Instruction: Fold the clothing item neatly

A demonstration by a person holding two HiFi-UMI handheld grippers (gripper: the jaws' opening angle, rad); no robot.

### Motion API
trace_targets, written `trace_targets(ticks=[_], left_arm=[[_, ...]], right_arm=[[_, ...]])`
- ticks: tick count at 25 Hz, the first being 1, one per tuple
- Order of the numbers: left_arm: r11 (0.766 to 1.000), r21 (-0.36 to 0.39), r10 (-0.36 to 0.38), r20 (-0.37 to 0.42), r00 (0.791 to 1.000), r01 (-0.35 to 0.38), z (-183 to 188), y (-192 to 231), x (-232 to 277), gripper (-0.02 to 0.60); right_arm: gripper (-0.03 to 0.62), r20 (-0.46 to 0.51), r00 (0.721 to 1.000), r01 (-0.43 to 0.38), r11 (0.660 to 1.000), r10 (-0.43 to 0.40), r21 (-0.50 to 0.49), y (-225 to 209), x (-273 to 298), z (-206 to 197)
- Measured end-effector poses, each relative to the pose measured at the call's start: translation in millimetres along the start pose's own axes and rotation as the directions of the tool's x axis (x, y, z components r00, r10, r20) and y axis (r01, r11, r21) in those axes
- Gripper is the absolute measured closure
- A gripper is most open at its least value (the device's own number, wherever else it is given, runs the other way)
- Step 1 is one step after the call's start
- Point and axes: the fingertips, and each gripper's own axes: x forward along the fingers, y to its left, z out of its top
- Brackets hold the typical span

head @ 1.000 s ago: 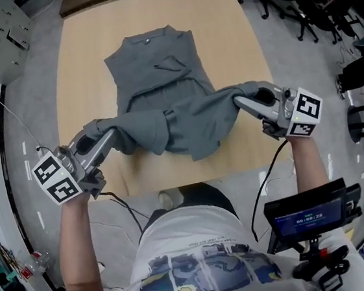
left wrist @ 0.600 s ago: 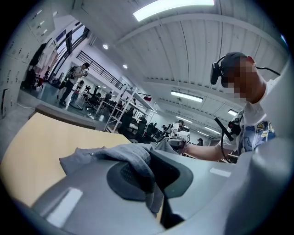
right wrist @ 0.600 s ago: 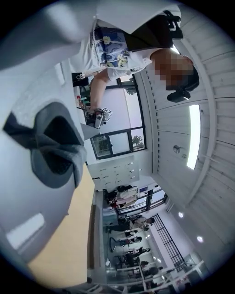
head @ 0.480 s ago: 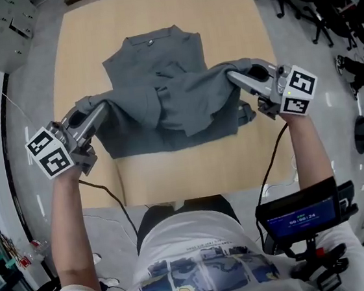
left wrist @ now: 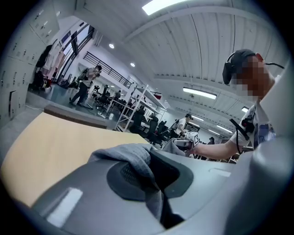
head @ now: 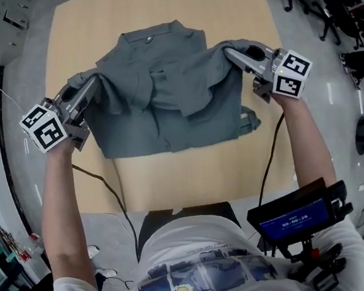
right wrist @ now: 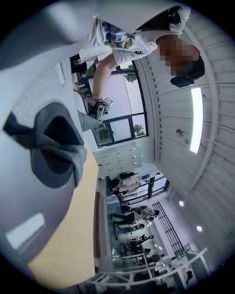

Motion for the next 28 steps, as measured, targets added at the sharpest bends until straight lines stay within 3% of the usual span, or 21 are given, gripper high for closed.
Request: trace_targets(ticks=[7, 14, 19, 23, 28], left_arm=[[0.996, -0.034, 0.086, -0.027, 0.996, -0.087, -24, 66, 23, 0.56], [0.976, -0.042, 0.206, -0.165, 0.964, -0.216, -72, 116, 37, 0.552], [0.965, -0.014, 0.249, -0.256, 0.934, -0.261, -90, 130, 42, 0.428], [0.961, 0.014, 0.265, -0.323, 0.909, -0.275, -106, 134, 35, 0.397], [0.953, 0.056, 0.296, -0.369, 0.881, -0.296, -117, 133, 25, 0.382]], right_arm=[[0.58, -0.034, 0.998, 0.059, 0.996, -0.057, 0.063, -54, 19, -36], [0.577, -0.109, 0.988, 0.123, 0.98, -0.106, 0.159, -87, 31, -94], [0.438, -0.189, 0.977, 0.134, 0.968, -0.094, 0.211, -92, 35, -120], [0.346, -0.241, 0.965, 0.16, 0.961, -0.104, 0.226, -90, 33, -134], [0.294, -0.301, 0.944, 0.206, 0.954, -0.135, 0.218, -87, 20, -150]])
